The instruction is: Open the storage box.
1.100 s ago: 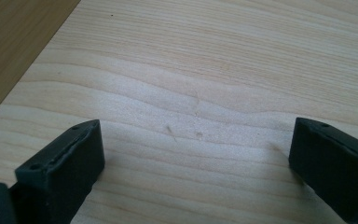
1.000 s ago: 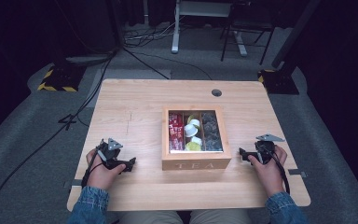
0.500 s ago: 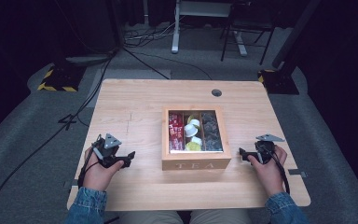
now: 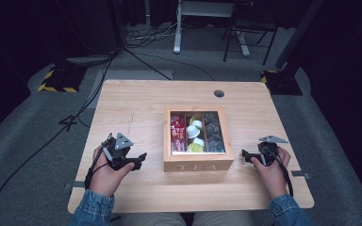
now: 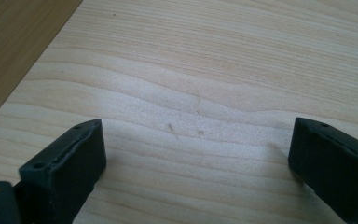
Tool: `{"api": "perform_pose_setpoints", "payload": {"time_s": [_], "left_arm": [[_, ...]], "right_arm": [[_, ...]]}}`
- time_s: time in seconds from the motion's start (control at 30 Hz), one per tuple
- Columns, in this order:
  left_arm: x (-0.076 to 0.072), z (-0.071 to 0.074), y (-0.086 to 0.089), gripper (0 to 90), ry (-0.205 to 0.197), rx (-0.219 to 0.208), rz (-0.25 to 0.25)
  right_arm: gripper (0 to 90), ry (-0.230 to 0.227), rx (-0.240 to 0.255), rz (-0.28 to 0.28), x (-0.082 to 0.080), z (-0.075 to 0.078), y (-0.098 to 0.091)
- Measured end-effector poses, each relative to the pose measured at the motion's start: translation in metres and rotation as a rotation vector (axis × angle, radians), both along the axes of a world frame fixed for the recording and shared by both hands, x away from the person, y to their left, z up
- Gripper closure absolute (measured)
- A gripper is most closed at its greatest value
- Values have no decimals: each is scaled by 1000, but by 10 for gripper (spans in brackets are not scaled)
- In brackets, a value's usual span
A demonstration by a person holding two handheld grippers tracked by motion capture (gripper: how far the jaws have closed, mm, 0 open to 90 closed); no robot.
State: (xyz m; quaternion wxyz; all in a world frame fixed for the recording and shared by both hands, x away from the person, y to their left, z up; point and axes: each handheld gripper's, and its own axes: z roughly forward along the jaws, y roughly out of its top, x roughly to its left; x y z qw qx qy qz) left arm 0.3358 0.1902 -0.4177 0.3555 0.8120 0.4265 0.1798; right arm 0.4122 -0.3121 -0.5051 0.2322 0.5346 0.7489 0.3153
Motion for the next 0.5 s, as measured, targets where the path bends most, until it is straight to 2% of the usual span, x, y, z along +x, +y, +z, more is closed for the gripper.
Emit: {"api": "perform_pose_setpoints", "payload": {"time_s": [0.17,0.3,0.37,0.5], "left_arm": [[-5,9,-15,285,-19,-27,-65],[-7,10,-23,286,-14,-51,-93],[-9,10,-30,286,-18,-45,-126],[-11,9,-38,285,-18,-51,-156]], "right_arm": [[41,1,1,-1,-1,0,0],[41,-1,0,0,-1,0,0],[42,-2,0,2,-1,0,0],[42,1,1,4,-2,0,0]]}}
